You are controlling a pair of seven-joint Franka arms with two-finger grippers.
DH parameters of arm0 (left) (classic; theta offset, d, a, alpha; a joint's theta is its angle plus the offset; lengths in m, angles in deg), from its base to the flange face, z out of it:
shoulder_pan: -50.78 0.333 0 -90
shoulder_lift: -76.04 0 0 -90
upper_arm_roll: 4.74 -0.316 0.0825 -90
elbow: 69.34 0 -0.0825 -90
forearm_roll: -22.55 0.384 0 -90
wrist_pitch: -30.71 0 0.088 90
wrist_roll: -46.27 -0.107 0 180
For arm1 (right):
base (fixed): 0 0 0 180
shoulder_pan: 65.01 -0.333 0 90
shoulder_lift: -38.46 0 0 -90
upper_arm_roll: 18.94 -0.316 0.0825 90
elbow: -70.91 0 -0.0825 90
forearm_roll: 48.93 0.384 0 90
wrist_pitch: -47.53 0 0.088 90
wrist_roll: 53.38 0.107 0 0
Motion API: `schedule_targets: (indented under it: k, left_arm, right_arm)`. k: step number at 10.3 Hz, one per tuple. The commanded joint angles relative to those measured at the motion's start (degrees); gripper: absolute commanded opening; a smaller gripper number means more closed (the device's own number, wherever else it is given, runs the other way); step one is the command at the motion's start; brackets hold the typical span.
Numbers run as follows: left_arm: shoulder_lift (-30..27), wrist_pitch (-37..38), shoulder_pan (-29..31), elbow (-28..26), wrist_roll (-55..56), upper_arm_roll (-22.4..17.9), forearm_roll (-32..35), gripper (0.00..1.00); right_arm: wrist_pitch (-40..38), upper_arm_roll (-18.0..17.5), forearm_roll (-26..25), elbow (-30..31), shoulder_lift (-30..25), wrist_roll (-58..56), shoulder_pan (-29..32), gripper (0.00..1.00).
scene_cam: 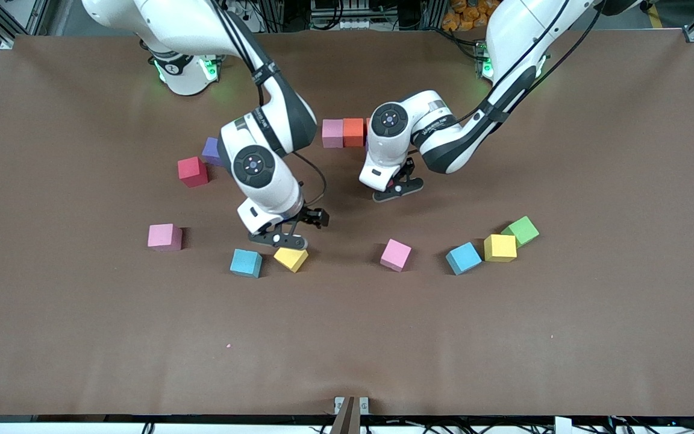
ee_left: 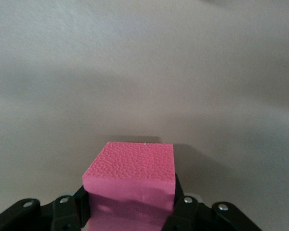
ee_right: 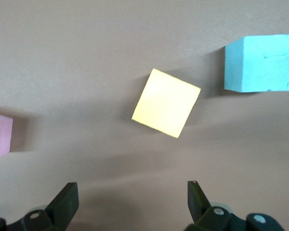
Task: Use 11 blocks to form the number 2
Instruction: 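Grasp the yellow cube with the right gripper while the left gripper reaches pink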
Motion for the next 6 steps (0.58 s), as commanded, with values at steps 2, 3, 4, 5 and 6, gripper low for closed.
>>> schedule_targets:
  k: [2,3,4,5,6]
  left_arm:
    - [-1.32,-1.72,-0.27,-2.11,-1.14,1.11,1.8,0.43]
    - [-1.23,-1.72,-0.27,-2.11,-1.85,1.55,1.8,0.43]
    - [-1.14,-1.72,-0.45,-2.28,-2.55,1.55,1.8,0.43]
    - [-0.97,-1.72,-0.97,-2.54,-3.17,1.64,1.89,0.43]
    - [-1.05,-1.72,-1.15,-2.89,-3.69,1.73,3.19,0.43]
  right_arm:
    - [2.92,-0.56,-0.18,0.53,0.5,1.01,2.92,1.0]
    - [3.62,-0.56,-0.09,0.62,1.64,1.18,2.93,1.0]
    - [3.71,-0.56,0.09,0.62,2.78,1.27,3.1,1.0]
    - [3.89,-0.56,0.18,0.53,3.84,1.27,4.32,1.0]
    - [4.59,-0.74,0.52,0.36,4.89,1.27,5.55,1.0]
